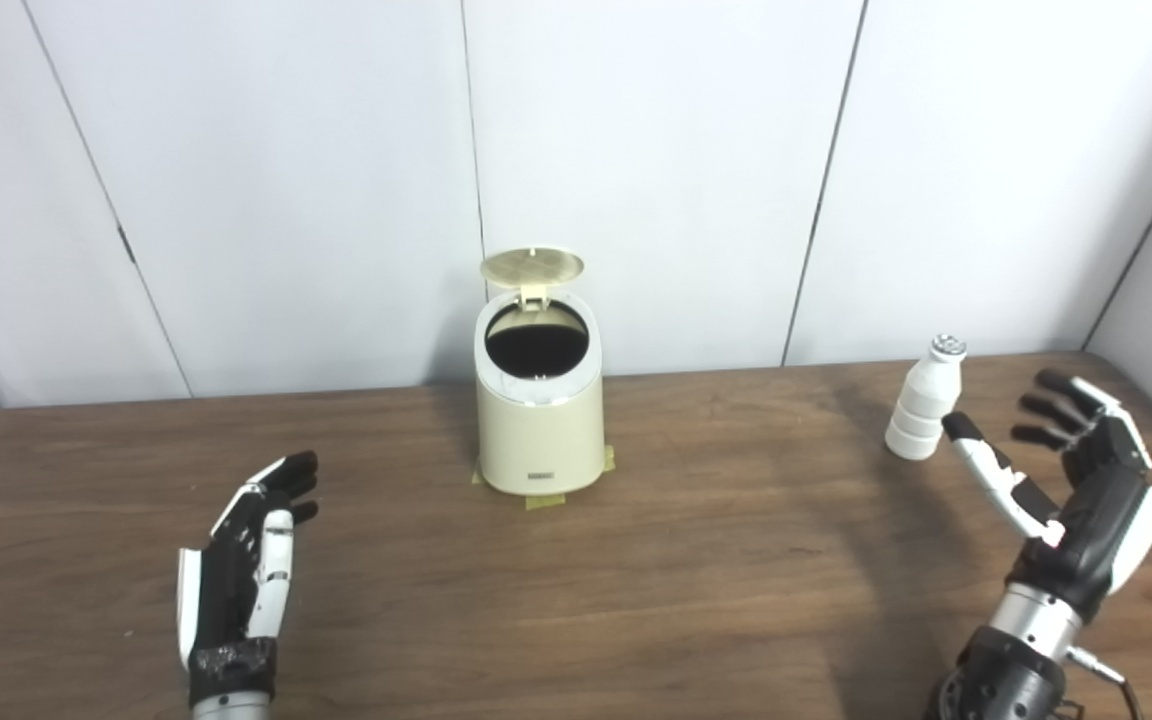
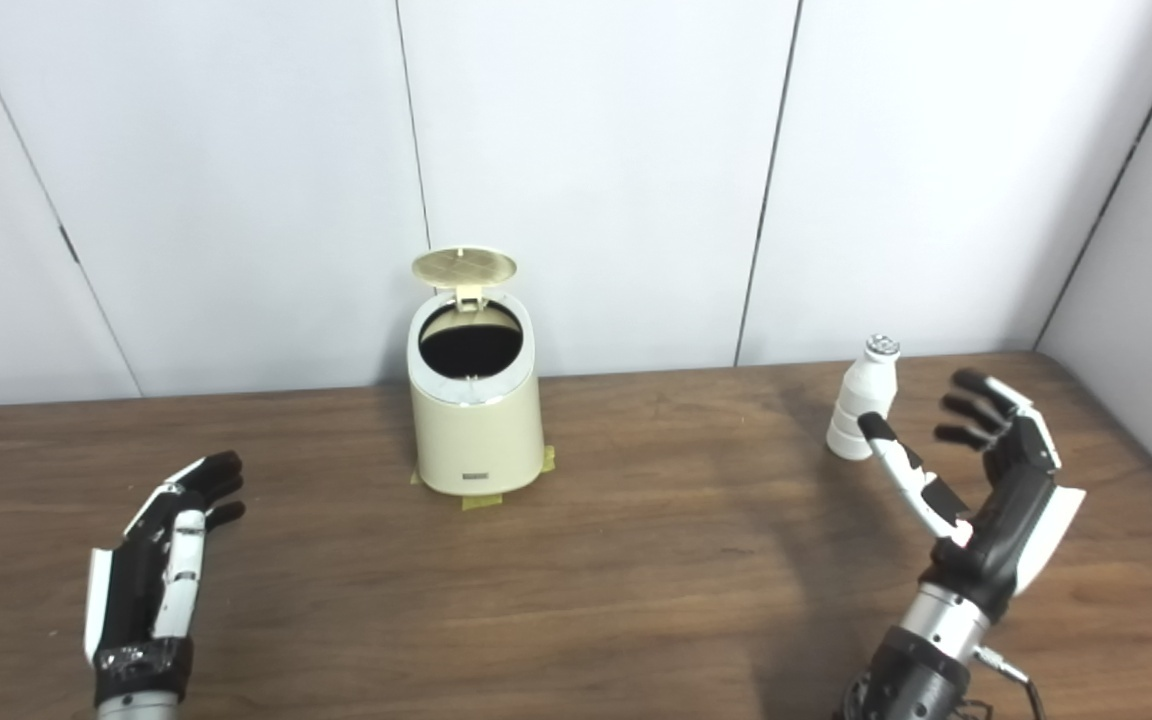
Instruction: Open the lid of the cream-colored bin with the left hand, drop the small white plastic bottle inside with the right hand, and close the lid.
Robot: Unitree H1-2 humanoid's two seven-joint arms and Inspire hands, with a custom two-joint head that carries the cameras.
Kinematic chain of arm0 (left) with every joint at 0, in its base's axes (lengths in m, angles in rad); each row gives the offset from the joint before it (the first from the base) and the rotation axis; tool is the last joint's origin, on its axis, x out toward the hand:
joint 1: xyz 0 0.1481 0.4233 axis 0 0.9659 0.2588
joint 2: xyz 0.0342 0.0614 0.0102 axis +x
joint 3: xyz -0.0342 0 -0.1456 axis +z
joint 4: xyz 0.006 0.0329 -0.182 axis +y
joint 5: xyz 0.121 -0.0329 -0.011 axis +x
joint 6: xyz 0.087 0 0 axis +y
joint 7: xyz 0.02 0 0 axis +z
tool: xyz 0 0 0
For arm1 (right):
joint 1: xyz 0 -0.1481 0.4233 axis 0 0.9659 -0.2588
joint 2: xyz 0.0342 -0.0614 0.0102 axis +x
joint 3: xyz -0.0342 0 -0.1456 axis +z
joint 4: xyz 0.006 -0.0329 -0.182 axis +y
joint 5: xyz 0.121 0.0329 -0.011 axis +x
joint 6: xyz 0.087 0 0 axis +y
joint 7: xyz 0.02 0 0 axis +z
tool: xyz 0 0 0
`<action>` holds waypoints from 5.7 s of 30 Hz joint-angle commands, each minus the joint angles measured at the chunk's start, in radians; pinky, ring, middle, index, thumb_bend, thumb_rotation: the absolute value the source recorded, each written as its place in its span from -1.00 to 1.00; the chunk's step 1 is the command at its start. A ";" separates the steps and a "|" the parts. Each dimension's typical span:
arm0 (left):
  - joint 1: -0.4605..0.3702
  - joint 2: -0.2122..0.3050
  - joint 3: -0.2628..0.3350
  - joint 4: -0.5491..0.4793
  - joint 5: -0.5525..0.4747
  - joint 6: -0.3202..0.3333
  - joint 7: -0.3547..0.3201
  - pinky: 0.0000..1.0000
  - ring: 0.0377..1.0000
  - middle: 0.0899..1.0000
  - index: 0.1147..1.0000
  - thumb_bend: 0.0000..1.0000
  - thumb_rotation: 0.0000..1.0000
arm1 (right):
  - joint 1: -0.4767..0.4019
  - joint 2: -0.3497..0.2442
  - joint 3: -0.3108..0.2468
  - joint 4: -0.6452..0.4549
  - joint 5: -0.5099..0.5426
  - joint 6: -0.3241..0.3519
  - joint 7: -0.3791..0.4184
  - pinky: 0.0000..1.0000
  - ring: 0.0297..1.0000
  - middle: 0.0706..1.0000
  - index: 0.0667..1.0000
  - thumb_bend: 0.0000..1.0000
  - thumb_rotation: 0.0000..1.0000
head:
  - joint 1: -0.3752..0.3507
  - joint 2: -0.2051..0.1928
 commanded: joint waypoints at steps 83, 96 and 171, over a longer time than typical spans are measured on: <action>0.010 0.025 0.013 0.006 0.031 -0.087 0.024 0.44 0.54 0.50 0.42 -0.76 0.49 | -0.370 -0.344 0.172 0.609 0.060 0.314 0.244 0.26 0.39 0.44 0.49 0.60 -0.98 | -0.003 0.003; 0.026 0.027 0.021 -0.016 0.037 -0.077 0.025 0.45 0.56 0.51 0.43 -0.77 0.49 | -0.416 -0.338 0.179 0.763 0.024 0.191 0.054 -0.12 -0.13 -0.10 -0.08 0.04 -1.00 | 0.007 0.007; -0.044 -0.019 -0.049 0.087 0.087 -0.076 0.097 0.47 0.58 0.53 0.46 -0.78 0.53 | -0.411 0.001 0.359 -0.036 -0.019 0.239 0.368 -0.33 -0.19 -0.13 -0.06 0.04 -1.00 | 0.037 -0.053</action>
